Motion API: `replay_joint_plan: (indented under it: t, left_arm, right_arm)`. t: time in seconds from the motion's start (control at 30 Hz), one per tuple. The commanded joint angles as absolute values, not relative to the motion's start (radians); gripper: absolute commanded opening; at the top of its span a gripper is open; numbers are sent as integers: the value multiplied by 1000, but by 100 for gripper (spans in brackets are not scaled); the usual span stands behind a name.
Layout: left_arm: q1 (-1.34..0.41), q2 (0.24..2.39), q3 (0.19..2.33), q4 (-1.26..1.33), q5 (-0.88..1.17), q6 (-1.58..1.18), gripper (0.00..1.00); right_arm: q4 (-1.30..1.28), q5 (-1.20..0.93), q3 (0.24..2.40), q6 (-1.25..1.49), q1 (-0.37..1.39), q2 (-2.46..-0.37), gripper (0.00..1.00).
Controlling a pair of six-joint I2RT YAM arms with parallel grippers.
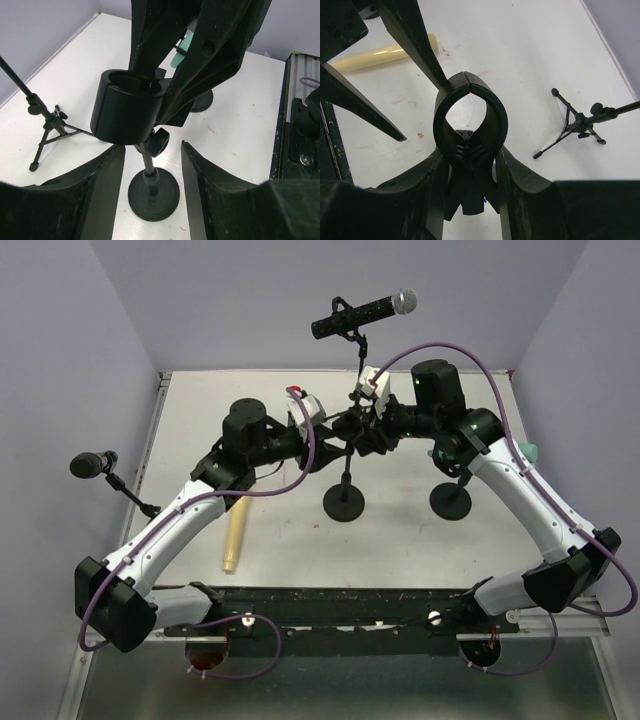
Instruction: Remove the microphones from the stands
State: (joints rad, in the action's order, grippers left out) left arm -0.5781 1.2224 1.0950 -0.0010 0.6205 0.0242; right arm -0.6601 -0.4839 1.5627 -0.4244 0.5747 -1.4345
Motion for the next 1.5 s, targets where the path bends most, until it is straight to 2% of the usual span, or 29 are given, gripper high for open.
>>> replay_joint_plan:
  t: [0.0,0.17,0.5,0.9,1.47]
  left_arm:
    - [-557,1155,1161,2,712,52,56]
    - [-555,1154,1180,15,703,29,56]
    - [-548,1255,1230,126,598,-279,56]
    - [-549,1310,1151,2,517,-184,45]
    - [-549,1295,1025,-17,495,-144,44]
  right_arm:
    - [-727,-482,1554,-445,591,-1468,1]
    - [-723,-491,1545,-445,594,-1473,1]
    - [-716,-499,1523,-433,595,-1477,0]
    - [-704,-500,1450,-439,597,-1457,1]
    - [-640,-477,1286,-420,603,-1447,1]
